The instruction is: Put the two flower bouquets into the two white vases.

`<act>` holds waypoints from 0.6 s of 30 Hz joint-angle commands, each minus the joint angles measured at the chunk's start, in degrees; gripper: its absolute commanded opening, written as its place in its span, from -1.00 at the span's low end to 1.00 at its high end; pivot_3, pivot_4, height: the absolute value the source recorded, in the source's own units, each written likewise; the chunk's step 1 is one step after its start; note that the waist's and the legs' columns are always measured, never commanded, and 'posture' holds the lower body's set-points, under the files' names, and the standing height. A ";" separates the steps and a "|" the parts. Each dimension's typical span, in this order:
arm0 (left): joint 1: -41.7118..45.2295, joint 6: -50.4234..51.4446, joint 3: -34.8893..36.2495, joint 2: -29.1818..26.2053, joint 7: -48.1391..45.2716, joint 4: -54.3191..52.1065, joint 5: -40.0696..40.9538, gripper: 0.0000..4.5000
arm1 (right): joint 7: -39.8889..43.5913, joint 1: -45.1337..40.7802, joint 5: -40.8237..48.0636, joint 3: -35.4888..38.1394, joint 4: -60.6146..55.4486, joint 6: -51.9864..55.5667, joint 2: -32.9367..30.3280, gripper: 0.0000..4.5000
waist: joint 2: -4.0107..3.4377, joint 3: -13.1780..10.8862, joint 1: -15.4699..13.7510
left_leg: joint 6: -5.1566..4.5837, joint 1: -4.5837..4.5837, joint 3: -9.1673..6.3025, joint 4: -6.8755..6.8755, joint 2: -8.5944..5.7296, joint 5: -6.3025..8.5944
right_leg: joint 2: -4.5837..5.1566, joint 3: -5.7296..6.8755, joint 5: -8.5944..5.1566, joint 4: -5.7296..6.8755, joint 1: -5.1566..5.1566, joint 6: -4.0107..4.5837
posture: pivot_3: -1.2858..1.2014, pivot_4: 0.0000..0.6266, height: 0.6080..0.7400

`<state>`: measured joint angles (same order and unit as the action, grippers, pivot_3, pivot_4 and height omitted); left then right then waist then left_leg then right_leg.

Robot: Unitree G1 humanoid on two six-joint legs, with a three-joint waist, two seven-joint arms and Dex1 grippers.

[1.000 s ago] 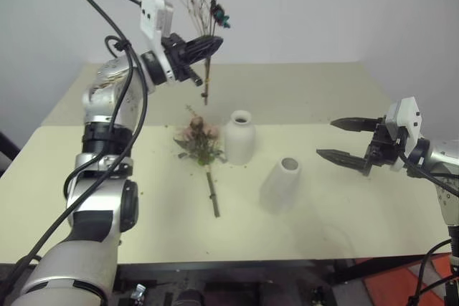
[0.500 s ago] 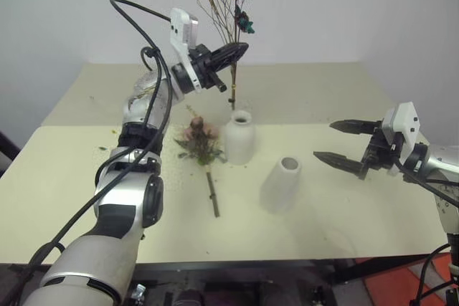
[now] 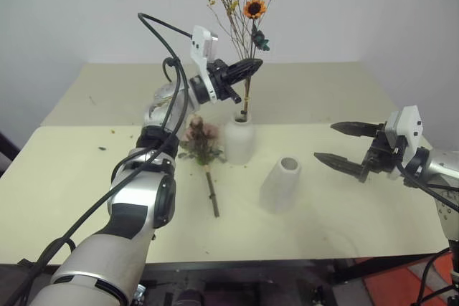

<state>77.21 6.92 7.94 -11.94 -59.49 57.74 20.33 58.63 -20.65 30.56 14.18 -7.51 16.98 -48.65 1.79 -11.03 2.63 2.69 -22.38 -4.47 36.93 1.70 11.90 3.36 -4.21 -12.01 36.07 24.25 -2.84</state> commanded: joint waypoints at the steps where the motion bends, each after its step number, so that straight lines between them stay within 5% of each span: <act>1: -0.56 -1.79 -0.24 0.48 -0.59 -1.41 -0.77 -0.99 | -0.45 0.46 1.15 2.52 -2.09 0.09 -0.41 1.00 | 0.00 0.00 -0.02 | 0.00 0.00 0.00 0.00 0.00 0.00 | 0.00 0.00 0.00 0.01 0.00 0.00 | 0.03 -0.52 1.00; 15: -4.60 -3.72 -2.19 1.09 -0.40 -2.21 -4.65 -0.99 | -1.04 1.25 0.95 2.43 -2.64 -0.57 0.37 1.00 | 0.00 0.00 -0.01 | 0.00 0.02 0.00 0.00 0.00 0.00 | 0.00 0.00 0.00 0.01 -0.01 0.00 | 0.03 -0.52 1.00; 18: -5.94 -2.75 -3.10 0.76 -1.96 -3.83 -4.94 -0.72 | -1.02 1.32 0.83 2.42 -2.57 -0.71 0.49 1.00 | 0.00 0.00 0.02 | 0.00 0.03 0.00 0.00 0.00 0.00 | 0.00 -0.01 0.00 0.02 -0.01 0.00 | 0.03 -0.52 1.00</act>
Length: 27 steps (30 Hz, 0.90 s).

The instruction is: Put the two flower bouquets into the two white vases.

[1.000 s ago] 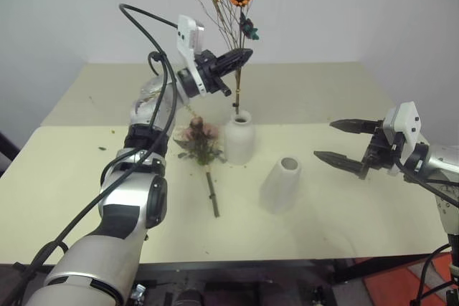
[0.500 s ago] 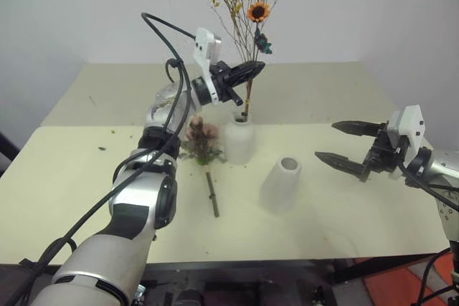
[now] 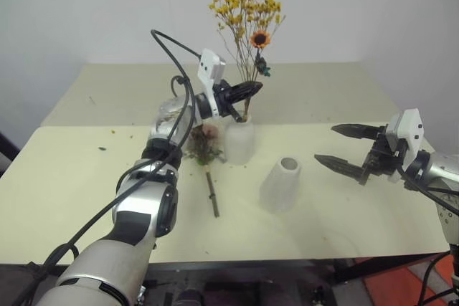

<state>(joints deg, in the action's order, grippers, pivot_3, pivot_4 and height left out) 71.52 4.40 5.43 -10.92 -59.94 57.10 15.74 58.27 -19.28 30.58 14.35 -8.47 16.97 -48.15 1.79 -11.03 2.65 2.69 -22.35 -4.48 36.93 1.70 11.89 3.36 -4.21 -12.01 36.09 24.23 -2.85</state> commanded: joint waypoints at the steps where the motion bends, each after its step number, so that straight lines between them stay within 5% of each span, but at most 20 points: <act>1: -0.68 0.01 -0.75 -0.35 -1.93 -3.95 -0.21 -0.58 | -0.63 -0.07 0.74 2.23 -1.53 -0.74 0.02 1.00 | 0.00 0.00 -0.01 | 0.00 0.00 0.00 0.00 0.00 0.00 | 0.00 0.00 0.00 0.00 0.00 0.00 | 0.03 -0.52 1.00; 12: -9.18 8.57 -1.25 -4.77 -1.88 -22.15 1.90 0.99 | 0.56 -1.34 0.23 1.43 0.64 -1.61 0.11 1.00 | -0.01 0.00 0.21 | 0.00 0.04 0.00 -0.01 0.01 0.00 | -0.01 -0.02 0.00 0.03 -0.01 0.00 | 0.03 -0.52 1.00; 20: -20.19 23.03 -0.24 -13.04 1.93 -42.34 4.93 0.99 | 2.84 -4.84 -0.84 -0.59 4.22 -2.85 0.15 1.00 | -0.02 0.00 0.47 | 0.00 0.06 -0.01 0.00 0.03 0.00 | -0.01 -0.02 0.01 0.06 -0.01 0.02 | 0.03 -0.52 1.00; 27: -26.16 46.90 -2.47 -23.00 8.90 -57.32 6.16 0.99 | 5.41 -7.47 -0.69 -1.60 5.28 -2.73 -0.54 1.00 | -0.03 -0.01 0.47 | 0.00 0.05 -0.02 0.00 0.04 0.00 | -0.01 -0.01 0.00 0.04 -0.01 0.01 | 0.03 -0.52 1.00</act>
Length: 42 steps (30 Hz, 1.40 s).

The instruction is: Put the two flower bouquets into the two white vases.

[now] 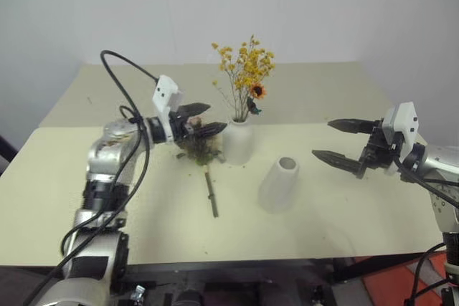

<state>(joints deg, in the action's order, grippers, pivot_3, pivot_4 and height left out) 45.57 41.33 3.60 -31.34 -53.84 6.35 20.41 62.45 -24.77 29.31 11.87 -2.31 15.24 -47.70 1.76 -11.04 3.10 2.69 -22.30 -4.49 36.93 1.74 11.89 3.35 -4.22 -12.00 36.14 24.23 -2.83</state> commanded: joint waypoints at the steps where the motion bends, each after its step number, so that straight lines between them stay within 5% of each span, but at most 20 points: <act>1: 0.18 15.92 -1.95 -3.92 4.30 -7.98 1.30 0.99 | 1.70 -2.48 0.59 0.73 -0.75 -0.94 -1.14 1.00 | 0.00 0.00 0.03 | 0.00 0.01 0.00 0.00 0.00 0.00 | 0.00 0.00 0.00 0.01 -0.01 0.00 | 0.03 -0.52 1.00; 9: 9.06 45.28 -12.57 -4.20 13.91 -8.76 0.00 0.99 | 6.29 -8.21 -0.41 -1.04 3.05 -1.72 -1.42 1.00 | 0.00 -0.01 -0.22 | 0.00 -0.01 -0.02 0.01 -0.01 0.00 | -0.01 0.04 -0.02 -0.03 -0.01 -0.03 | 0.03 -0.52 1.00; 21: 14.63 45.28 -21.92 2.81 21.64 6.51 -3.75 0.99 | 18.43 -16.62 -1.60 -4.60 8.24 -1.67 -5.33 1.00 | -0.05 -0.04 0.23 | 0.00 0.00 -0.01 -0.02 -0.02 0.00 | -0.02 0.02 -0.03 -0.02 0.01 -0.03 | 0.03 -0.52 1.00; 32: 17.53 40.77 -22.12 8.32 23.80 19.66 -6.36 0.99 | 20.51 -18.82 -2.72 -5.41 10.25 -3.01 -5.48 1.00 | -0.06 -0.03 0.13 | 0.01 0.08 -0.01 -0.01 -0.04 0.00 | 0.01 0.02 -0.03 0.01 -0.06 -0.03 | 0.03 -0.52 1.00; 42: 19.72 36.53 -20.26 6.49 25.09 25.33 -9.98 -0.23 | 23.25 -18.62 -2.68 -4.84 11.90 -3.70 -6.75 1.00 | -0.07 -0.02 0.09 | 0.01 0.08 -0.01 -0.01 -0.04 0.00 | 0.02 0.02 -0.03 0.01 -0.07 -0.04 | 0.03 -0.52 1.00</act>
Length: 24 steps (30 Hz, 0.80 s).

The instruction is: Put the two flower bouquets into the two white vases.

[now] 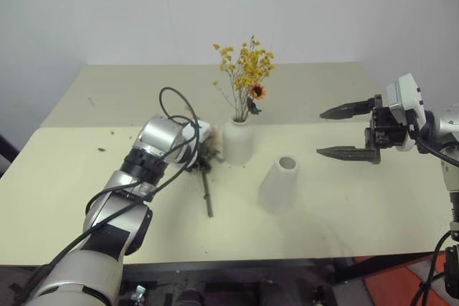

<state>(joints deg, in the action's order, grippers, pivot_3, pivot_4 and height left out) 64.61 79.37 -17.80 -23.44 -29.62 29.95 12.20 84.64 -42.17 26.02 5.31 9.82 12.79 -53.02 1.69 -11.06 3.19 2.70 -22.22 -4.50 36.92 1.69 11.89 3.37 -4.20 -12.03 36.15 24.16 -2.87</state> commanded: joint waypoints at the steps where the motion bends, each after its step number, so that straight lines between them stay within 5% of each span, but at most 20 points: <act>1: 0.83 -1.90 1.62 -1.78 1.13 2.12 -2.10 -0.36 | 1.15 -1.11 0.60 1.74 -0.15 -1.31 -1.44 1.00 | 0.00 0.00 0.06 | 0.00 0.00 0.00 0.00 0.00 0.00 | 0.00 0.00 0.00 0.00 0.01 0.00 | 0.03 -0.52 1.00; 6: 1.56 -2.57 5.83 -3.70 3.81 2.26 -3.60 -0.93 | 1.65 -1.08 0.51 1.61 0.55 -1.44 -1.50 1.00 | 0.00 -0.01 0.72 | 0.00 -0.05 0.00 0.00 0.01 0.00 | -0.01 0.00 0.00 0.01 0.07 0.00 | 0.03 -0.52 1.00; 16: -6.17 -7.96 22.48 -11.34 6.96 -17.09 -1.26 -0.94 | 2.44 1.33 1.79 3.92 2.08 -0.94 -3.03 1.00 | 0.00 -0.08 0.62 | 0.00 -0.14 -0.01 -0.02 0.00 0.00 | 0.04 0.00 0.01 0.00 0.16 0.01 | 0.03 -0.52 1.00; 24: -19.70 -13.40 35.29 -10.89 -1.65 -43.42 11.79 -0.94 | 4.97 4.52 4.23 6.49 3.40 1.13 -5.09 1.00 | 0.00 -0.08 0.21 | 0.02 -0.14 -0.01 0.00 0.01 -0.01 | 0.05 0.02 0.13 0.00 0.13 0.20 | 0.03 -0.52 1.00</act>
<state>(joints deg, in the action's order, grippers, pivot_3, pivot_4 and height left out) 45.97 68.77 14.62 -34.04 -28.32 -6.31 20.02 87.44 -37.46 28.09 8.93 13.36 13.02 -56.53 1.69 -11.14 3.40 2.72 -22.34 -4.49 36.92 1.70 11.89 3.42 -4.19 -11.90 36.14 24.26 -2.67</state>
